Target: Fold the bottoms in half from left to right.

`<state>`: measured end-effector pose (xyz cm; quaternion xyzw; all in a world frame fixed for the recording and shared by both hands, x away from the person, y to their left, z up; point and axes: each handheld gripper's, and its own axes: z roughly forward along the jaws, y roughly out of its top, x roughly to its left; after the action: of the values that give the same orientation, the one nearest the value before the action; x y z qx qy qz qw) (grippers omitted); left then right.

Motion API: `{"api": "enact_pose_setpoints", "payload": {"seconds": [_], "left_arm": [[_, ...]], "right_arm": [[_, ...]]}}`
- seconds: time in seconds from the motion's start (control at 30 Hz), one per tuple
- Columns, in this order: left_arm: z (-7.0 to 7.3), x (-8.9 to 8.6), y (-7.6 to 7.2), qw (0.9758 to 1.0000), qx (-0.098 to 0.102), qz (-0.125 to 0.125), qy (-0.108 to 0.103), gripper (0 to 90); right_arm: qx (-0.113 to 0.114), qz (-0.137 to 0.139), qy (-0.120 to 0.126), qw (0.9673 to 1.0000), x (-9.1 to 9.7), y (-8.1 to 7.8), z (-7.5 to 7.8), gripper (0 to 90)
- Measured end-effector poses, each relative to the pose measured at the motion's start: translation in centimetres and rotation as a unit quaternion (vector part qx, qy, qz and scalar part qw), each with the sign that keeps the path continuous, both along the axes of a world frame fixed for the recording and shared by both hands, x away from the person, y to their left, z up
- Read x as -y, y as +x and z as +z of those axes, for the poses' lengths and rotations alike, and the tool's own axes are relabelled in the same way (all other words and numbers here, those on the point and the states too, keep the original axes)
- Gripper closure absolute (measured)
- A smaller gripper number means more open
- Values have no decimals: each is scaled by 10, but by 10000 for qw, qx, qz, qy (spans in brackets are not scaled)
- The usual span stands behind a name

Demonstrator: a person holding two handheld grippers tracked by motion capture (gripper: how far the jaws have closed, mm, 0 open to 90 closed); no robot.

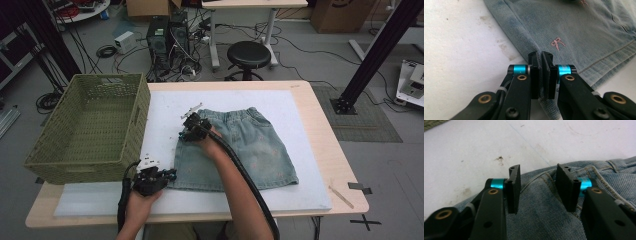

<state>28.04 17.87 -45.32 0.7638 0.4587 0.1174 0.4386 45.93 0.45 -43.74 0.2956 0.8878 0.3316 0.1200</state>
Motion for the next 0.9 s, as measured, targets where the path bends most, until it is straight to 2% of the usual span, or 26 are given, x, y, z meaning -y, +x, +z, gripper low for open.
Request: {"api": "enact_pose_setpoints", "payload": {"seconds": [0.17,0.37,0.43,0.57,0.77,0.9], "left_arm": [[0,1,0,10000,-6,16,58,859],[0,2,1,10000,-8,35,45,859],[0,2,1,10000,-1,26,8,859],[3,3,2,9999,47,-31,-123,860],[8,2,1,9997,119,-34,-230,860],[11,3,0,9995,177,-64,-272,860]], "right_arm": [[231,-26,-220,9995,-3,-4,0,706],[277,-48,-207,9994,-3,-5,0,794],[230,-12,-124,9997,-2,-6,0,864],[267,-13,-95,9996,-1,-7,2,869],[253,-19,89,9996,7,-6,8,874],[209,-66,350,9991,14,-7,13,875]]}}
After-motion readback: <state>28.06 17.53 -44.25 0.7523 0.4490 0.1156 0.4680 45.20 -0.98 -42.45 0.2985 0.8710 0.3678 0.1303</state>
